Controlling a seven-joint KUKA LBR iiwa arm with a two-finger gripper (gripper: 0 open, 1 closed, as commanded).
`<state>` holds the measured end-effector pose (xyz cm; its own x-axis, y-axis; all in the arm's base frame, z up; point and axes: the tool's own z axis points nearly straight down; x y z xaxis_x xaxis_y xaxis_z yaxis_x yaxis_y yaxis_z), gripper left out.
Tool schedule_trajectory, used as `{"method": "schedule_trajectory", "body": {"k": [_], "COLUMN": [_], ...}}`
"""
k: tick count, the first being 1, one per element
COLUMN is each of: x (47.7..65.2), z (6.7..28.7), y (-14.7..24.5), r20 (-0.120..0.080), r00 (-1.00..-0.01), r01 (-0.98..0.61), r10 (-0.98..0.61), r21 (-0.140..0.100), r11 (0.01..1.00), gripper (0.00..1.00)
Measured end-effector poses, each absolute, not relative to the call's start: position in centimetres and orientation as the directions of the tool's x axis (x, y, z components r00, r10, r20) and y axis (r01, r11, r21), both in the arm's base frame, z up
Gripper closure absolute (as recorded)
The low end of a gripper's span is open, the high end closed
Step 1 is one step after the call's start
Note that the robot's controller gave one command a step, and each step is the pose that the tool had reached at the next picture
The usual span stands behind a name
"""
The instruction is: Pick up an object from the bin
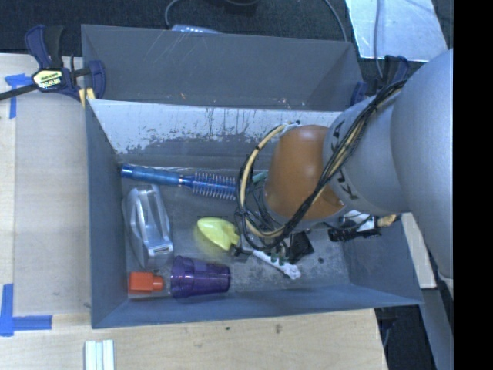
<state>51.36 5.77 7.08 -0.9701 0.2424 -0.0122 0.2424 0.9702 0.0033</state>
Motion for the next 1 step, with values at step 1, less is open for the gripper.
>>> {"method": "schedule_trajectory", "body": {"k": [1], "x": [51.36], "z": [7.08], "y": [5.77], "r20": [-0.012], "r00": [-0.97], "r01": [0.243], "r10": [0.243], "r21": [0.003], "r11": [0.97], "gripper": [1.0]}}
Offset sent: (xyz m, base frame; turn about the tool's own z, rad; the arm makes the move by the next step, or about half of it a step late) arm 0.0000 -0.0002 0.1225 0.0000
